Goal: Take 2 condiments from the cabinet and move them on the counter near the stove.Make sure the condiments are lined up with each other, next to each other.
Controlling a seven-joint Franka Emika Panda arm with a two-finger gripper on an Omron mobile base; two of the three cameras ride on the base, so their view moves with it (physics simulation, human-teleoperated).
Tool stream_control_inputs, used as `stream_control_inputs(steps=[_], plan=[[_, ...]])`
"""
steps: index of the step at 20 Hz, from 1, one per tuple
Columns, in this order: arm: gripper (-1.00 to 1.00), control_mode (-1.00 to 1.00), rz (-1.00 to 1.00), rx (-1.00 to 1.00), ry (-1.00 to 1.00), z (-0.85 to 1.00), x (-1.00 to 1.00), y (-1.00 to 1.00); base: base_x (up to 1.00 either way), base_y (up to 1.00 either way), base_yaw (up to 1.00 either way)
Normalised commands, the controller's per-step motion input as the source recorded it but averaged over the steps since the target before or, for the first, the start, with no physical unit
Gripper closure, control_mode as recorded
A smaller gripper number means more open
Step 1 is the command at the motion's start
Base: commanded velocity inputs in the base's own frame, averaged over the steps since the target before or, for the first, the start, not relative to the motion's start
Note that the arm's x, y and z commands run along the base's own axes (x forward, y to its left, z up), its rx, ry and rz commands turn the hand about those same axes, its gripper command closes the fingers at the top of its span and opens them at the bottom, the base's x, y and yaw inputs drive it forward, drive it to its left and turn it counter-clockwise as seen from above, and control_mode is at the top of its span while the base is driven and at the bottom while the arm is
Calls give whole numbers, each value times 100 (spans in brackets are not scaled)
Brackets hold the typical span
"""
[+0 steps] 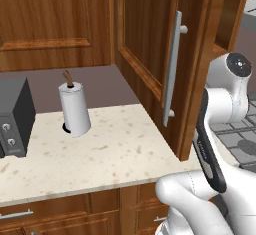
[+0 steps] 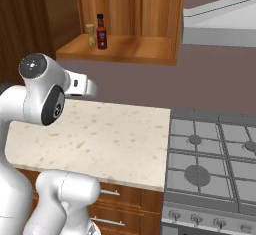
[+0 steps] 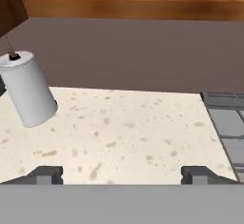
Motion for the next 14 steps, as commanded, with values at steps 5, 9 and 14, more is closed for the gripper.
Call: stream_control_inputs(steps=[5, 9, 14], plan=[[-100, -100, 0, 0, -16, 35, 0, -2, 0, 0, 0], [-100, -100, 0, 0, -7, 37, 0, -4, 0, 0, 0], [-100, -100, 0, 0, -5, 36, 0, -8, 0, 0, 0]])
